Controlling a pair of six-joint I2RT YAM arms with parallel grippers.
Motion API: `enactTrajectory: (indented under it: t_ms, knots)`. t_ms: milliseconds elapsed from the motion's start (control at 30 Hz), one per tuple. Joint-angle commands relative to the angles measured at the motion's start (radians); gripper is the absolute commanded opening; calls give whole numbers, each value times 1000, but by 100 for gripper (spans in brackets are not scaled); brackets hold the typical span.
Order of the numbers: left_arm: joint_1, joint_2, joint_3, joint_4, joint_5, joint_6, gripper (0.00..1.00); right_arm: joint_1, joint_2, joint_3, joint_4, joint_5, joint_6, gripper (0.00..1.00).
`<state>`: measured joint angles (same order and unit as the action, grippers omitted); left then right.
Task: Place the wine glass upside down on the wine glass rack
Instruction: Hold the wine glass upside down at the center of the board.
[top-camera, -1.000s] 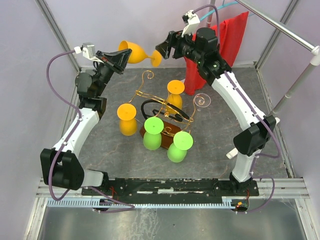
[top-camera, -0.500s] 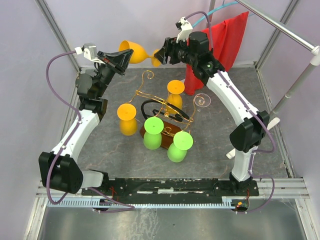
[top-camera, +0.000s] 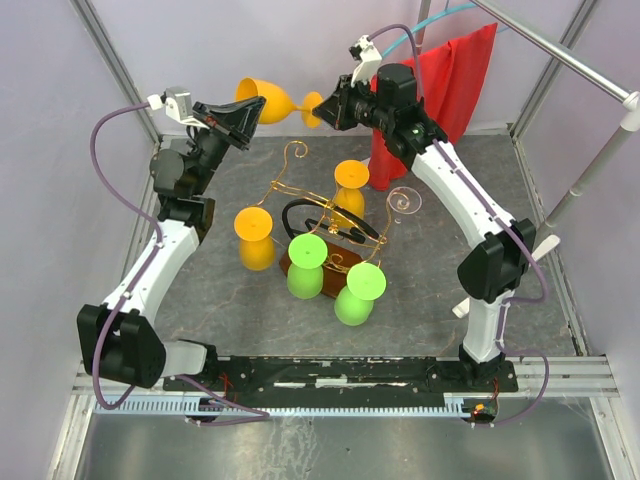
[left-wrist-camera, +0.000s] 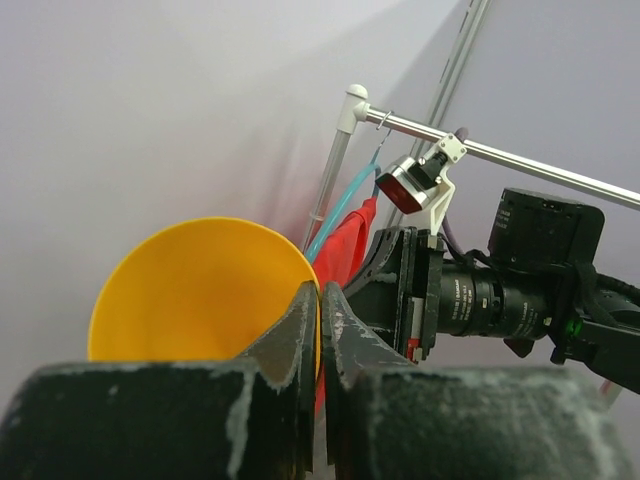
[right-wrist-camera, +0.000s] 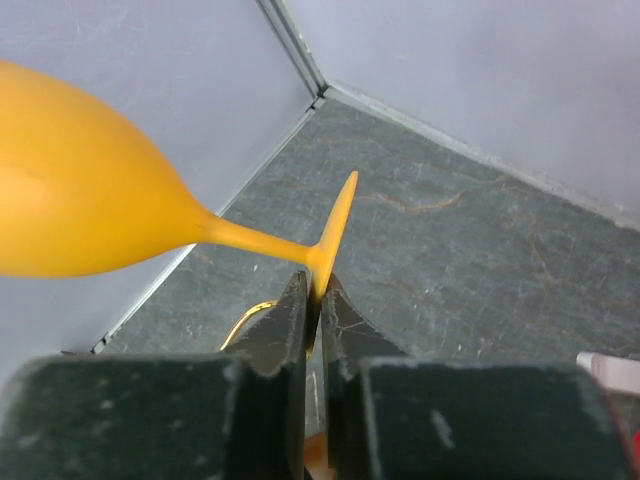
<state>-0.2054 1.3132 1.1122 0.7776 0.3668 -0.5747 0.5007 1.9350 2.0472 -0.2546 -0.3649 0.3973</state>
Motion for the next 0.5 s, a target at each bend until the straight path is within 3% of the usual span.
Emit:
enactTrajectory:
  t_ms: [0, 67, 233, 467]
  knots:
    - [-7, -40, -7, 69, -10, 13, 5, 3, 12, 30, 85, -21, -20, 3]
    - [-8, -50, -20, 66, -11, 22, 15, 3, 19, 47, 80, -4, -47, 1]
    - [-8, -92, -48, 18, -36, 72, 51, 4, 20, 81, 88, 40, -91, 1]
    - [-8, -154, -55, -94, -98, 156, 91, 3, -28, 107, 52, 155, -213, 1]
